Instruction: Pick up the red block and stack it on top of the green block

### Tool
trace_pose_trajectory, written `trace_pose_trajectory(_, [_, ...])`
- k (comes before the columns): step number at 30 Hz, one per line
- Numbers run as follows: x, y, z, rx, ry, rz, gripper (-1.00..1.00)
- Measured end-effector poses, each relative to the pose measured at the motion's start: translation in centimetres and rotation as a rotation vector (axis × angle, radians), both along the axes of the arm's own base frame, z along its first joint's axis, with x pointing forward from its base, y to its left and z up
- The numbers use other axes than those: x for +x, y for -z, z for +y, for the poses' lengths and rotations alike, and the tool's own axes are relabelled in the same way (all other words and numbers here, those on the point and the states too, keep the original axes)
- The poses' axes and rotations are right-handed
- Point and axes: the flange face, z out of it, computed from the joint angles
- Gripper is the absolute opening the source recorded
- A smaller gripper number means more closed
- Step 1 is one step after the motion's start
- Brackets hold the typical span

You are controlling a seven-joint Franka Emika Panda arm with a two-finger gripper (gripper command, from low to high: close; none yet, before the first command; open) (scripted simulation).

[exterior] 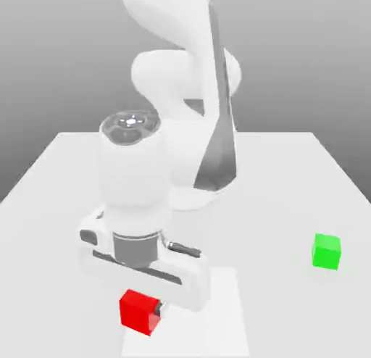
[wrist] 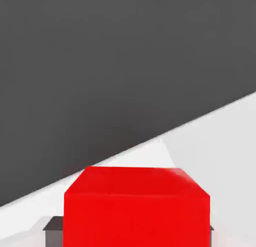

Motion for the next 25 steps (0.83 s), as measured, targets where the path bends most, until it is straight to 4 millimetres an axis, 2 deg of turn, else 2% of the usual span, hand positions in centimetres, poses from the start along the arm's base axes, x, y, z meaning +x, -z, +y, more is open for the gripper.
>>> trace_pose_trajectory(4, [-2.9,-1.1,9.8,0.011,-0.176,0.0,-1.0])
trace_pose_trajectory(7, [-7.0,-1.8,17.6,0.013,-0.339,0.001,-1.0])
trace_pose_trajectory(9, [-10.1,-2.2,21.4,0.011,-0.431,0.001,-1.0])
trace_pose_trajectory(12, [-15.2,-2.6,26.2,0.004,-0.565,0.001,-1.0])
trace_pose_trajectory(15, [-20.1,-2.9,29.2,-0.008,-0.675,-0.002,-1.0])
trace_pose_trajectory(17, [-20.8,-1.6,29.5,-0.014,-0.685,-0.004,-1.0])
trace_pose_trajectory(21, [-20.9,2.2,29.5,-0.015,-0.685,-0.006,-1.0])
trace_pose_trajectory(22, [-21.0,3.1,29.5,-0.015,-0.687,-0.005,1.0])
trace_pose_trajectory(25, [-21.0,3.1,29.5,-0.015,-0.687,-0.005,1.0])
